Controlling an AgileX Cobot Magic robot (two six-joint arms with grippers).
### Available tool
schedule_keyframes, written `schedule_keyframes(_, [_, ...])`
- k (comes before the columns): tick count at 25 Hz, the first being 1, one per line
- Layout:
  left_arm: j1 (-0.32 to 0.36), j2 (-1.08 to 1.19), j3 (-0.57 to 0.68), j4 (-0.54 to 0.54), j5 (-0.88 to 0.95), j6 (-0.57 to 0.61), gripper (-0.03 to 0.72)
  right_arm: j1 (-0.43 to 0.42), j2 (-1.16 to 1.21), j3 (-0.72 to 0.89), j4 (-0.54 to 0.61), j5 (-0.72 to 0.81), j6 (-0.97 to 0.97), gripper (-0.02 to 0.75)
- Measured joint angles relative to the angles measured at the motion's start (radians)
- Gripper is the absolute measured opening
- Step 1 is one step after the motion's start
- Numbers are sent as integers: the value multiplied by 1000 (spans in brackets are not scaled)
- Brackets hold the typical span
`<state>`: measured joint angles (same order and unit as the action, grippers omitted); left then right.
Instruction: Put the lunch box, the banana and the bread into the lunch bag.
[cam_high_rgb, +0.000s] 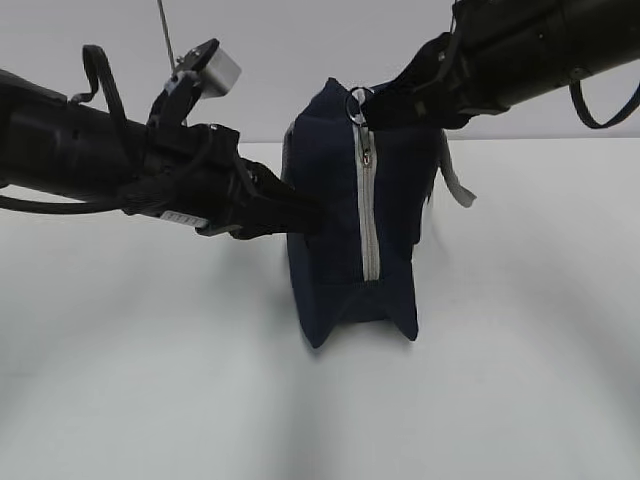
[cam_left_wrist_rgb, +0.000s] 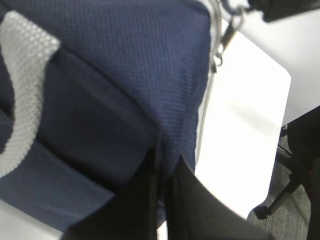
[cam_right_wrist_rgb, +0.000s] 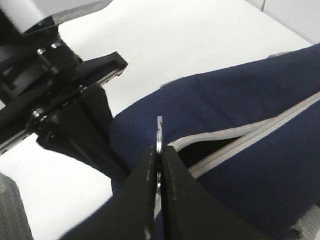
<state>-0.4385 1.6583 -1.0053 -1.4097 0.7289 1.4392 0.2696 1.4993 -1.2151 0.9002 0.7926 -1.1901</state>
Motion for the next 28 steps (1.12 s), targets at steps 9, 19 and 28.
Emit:
schedule_keyframes(9, [1,0,0,32,18,0,3,0,0,0,47,-86,2,-16])
schedule_keyframes(19, [2,0,0,64,42,0,3,0,2,-8,52,-116,4,-16])
schedule_keyframes(28, [2,0,0,119,68,-1,3,0,92,-157,-65,37,4,-16])
